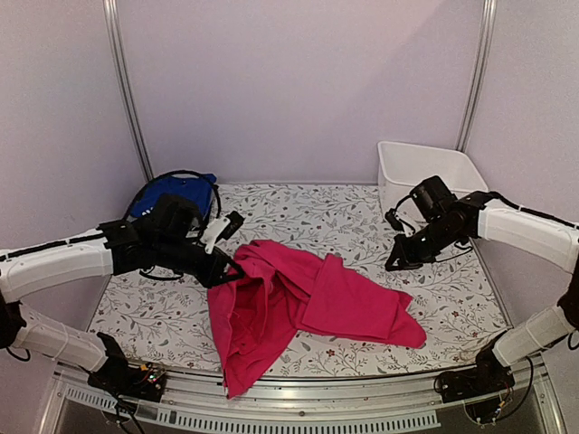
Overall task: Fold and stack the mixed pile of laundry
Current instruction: Adjust the crumpled trousers at the center of the board.
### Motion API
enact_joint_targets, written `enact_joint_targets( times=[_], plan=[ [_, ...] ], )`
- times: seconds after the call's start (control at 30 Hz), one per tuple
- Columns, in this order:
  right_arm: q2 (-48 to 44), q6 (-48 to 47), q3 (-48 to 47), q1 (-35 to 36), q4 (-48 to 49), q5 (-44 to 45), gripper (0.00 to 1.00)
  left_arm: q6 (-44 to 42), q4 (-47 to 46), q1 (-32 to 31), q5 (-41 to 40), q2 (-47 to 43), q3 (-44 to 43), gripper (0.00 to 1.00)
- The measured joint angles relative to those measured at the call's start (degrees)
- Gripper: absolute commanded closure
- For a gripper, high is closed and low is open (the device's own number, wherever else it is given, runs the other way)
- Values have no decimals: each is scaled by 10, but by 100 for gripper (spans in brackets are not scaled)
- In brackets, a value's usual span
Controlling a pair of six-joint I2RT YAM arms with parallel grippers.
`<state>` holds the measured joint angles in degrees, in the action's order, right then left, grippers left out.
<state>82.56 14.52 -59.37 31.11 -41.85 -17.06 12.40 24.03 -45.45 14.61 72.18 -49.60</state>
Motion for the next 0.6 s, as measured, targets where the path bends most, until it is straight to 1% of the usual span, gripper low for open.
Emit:
enact_joint_targets(
  times=[0.1,0.13,0.2,0.27,0.33,0.43,0.5,0.6],
  plan=[
    [-61,-1,4,-53,-24,-7,100,26,-26,65,56,-75,40,100],
    [-83,-2,9,-71,-30,-10,91,37,-34,90,69,-97,56,100],
    [-104,-7,13,-90,-40,-19,67,67,-46,156,105,-144,94,100],
    [-107,-11,14,-92,-37,-44,52,100,-56,216,128,-181,127,100],
    [-96,-19,12,-77,-23,-65,43,135,-67,260,141,-216,160,100],
    [-59,-26,-4,-36,-11,-80,35,183,-68,313,152,-257,199,100],
    [-14,-39,-31,7,-3,-82,29,214,-71,348,161,-266,219,100],
    [59,-67,-81,82,7,-66,19,250,-80,381,173,-255,234,100]
  ],
)
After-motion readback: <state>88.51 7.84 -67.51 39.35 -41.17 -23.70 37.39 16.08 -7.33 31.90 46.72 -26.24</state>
